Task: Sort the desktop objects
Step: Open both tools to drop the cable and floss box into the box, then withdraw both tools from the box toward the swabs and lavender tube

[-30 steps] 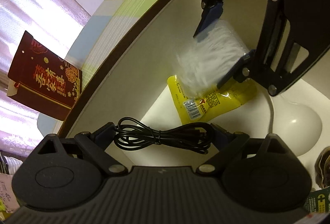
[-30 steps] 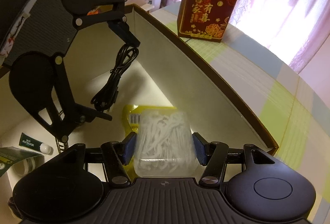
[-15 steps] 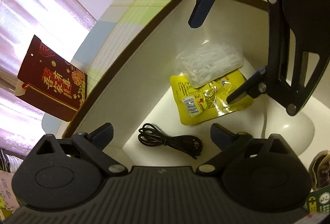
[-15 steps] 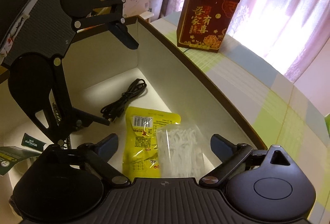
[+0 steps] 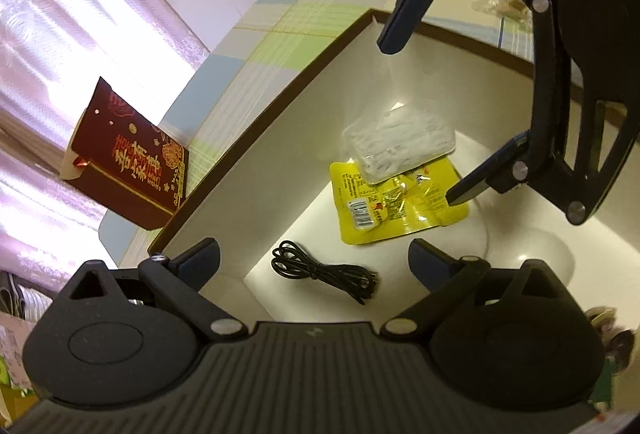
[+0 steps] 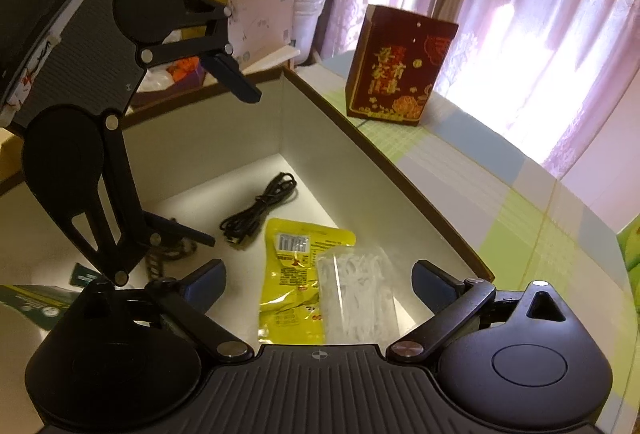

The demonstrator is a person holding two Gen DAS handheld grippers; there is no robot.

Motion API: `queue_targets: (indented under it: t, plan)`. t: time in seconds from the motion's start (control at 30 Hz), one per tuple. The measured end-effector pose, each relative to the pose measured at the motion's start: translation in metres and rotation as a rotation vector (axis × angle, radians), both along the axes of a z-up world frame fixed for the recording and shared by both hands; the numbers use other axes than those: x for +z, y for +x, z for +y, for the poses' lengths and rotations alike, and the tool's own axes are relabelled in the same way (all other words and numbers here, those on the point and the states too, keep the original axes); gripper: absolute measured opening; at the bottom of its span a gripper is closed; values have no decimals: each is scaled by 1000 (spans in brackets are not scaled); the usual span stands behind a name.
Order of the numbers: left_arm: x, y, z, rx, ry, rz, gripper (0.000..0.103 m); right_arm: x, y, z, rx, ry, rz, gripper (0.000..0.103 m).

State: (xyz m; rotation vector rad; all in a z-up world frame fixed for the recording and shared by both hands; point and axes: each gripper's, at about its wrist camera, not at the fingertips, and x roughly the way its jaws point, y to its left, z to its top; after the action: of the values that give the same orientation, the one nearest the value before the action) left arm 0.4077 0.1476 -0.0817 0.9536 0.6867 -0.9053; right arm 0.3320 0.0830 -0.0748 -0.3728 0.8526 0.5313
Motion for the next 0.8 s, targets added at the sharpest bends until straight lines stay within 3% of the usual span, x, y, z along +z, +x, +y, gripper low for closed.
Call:
queue_targets:
  t: [0.4,0.8]
  plan:
    - [22,-40,7,87,-29,-2,100,26,-42,-4,4,48,-48,101]
    - [43,-77,20,259,-54,30,102,49,-90,-7,42,99,-84,101]
